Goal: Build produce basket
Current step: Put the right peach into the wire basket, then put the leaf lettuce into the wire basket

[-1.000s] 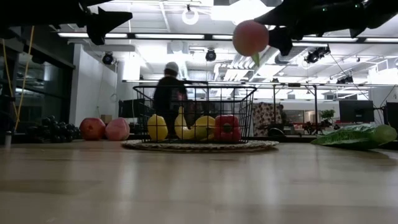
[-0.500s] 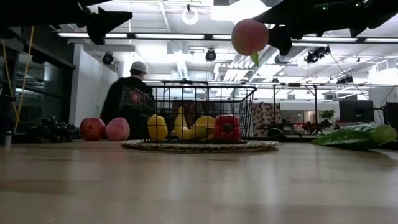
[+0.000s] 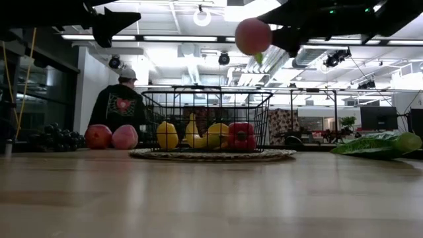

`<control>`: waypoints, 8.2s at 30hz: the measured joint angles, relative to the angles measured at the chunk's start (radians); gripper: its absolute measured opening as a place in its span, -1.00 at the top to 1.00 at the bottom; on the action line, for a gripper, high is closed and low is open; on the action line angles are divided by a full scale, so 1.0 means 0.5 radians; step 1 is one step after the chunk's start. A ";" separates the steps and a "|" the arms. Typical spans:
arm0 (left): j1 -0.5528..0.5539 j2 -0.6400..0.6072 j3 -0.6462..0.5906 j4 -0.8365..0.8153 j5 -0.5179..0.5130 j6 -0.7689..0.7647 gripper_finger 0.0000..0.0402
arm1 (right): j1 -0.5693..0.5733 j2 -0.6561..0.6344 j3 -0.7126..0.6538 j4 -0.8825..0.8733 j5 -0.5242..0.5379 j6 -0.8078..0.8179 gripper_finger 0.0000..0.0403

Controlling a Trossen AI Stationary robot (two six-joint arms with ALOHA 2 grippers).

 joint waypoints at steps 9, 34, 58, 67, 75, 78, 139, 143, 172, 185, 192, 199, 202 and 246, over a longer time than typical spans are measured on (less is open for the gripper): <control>0.001 0.000 0.000 0.000 -0.033 0.024 -0.42 | -0.063 0.591 0.217 0.442 0.141 0.156 -0.20; 0.000 0.000 0.000 0.000 -0.038 0.035 -0.42 | -0.061 1.572 1.149 -0.115 0.419 0.114 -0.20; 0.000 0.000 0.000 0.000 -0.038 0.035 -0.42 | -0.070 1.573 1.147 -0.270 0.181 0.217 -0.20; 0.001 0.000 0.000 0.000 -0.038 0.036 -0.42 | -0.072 1.573 1.147 -0.416 0.183 0.198 -0.20; 0.000 0.000 0.000 0.000 -0.038 0.036 -0.42 | -0.071 1.573 1.146 -0.430 0.181 0.199 -0.20; 0.001 0.000 0.000 0.000 -0.038 0.037 -0.42 | -0.071 1.573 1.146 -0.433 0.188 0.199 -0.20; 0.005 0.002 0.000 -0.045 -0.123 0.069 -0.42 | -0.008 -0.125 0.184 -1.038 0.565 0.634 -0.95; 0.005 0.002 -0.001 -0.046 -0.123 0.069 -0.42 | -0.036 -0.084 0.506 -2.046 0.822 0.943 -0.95; 0.006 0.002 0.000 -0.066 -0.122 0.069 -0.42 | -0.424 1.023 0.648 -3.516 1.098 2.054 -0.95; 0.005 0.002 -0.001 -0.066 -0.122 0.069 -0.42 | -0.487 1.340 0.629 -3.492 1.146 2.132 -0.92; 0.006 0.002 -0.001 -0.066 -0.121 0.069 -0.42 | -0.549 1.338 0.487 -3.405 1.194 2.209 -0.66; 0.005 0.002 -0.001 -0.063 -0.121 0.069 -0.42 | -0.555 1.338 0.468 -3.355 1.174 2.208 -0.29; 0.005 0.002 0.000 -0.063 -0.121 0.069 -0.42 | -0.554 1.340 0.465 -3.344 1.170 2.205 -0.16; 0.006 0.002 -0.001 -0.060 -0.121 0.054 -0.42 | 0.017 0.103 0.521 -1.274 1.594 0.229 0.34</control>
